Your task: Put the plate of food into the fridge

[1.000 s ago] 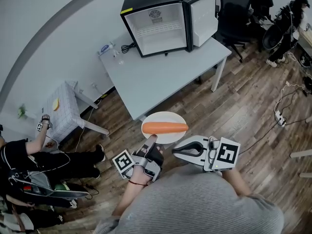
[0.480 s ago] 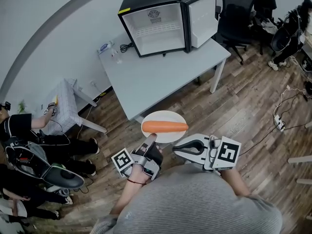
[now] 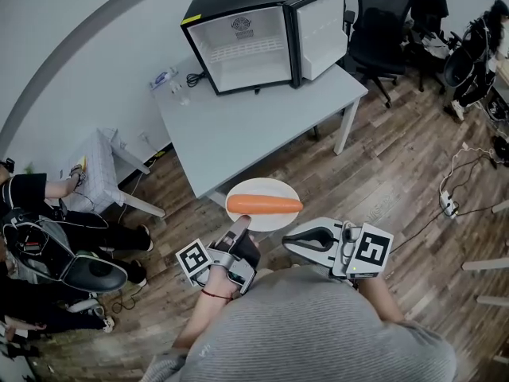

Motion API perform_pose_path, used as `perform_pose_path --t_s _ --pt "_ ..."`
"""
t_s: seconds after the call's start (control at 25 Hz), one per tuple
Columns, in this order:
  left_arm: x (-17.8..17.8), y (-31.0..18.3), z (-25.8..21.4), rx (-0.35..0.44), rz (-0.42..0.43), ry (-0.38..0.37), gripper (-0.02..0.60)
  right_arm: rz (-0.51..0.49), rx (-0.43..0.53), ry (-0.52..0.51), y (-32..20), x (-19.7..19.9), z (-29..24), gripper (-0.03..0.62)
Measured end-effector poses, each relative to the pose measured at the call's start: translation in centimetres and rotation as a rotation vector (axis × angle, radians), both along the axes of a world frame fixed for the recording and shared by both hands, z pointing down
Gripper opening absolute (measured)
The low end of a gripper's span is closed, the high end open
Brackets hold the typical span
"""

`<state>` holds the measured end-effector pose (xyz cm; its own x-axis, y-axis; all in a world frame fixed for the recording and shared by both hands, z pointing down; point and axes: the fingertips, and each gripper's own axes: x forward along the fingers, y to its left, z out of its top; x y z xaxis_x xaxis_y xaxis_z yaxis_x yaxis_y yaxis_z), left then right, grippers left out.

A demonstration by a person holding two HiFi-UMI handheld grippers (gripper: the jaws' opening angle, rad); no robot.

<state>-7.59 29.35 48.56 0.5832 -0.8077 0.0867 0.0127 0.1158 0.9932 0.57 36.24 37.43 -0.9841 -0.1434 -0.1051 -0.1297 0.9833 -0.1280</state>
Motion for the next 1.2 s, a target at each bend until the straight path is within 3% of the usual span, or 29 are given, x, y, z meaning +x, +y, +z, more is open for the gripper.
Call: perform_pose_path --t_s 0.64,1.2 --pt "-0.3 -5.2 0.5 0.005 -0.016 0.009 0.032 -0.003 -0.021 0.008 -4.1 0.4 0.6 0.015" --pt "-1.9 -17.8 1.6 0.0 -0.004 0.034 0.032 -0.003 -0.016 0.01 -17.0 -2.1 0.5 0.015"
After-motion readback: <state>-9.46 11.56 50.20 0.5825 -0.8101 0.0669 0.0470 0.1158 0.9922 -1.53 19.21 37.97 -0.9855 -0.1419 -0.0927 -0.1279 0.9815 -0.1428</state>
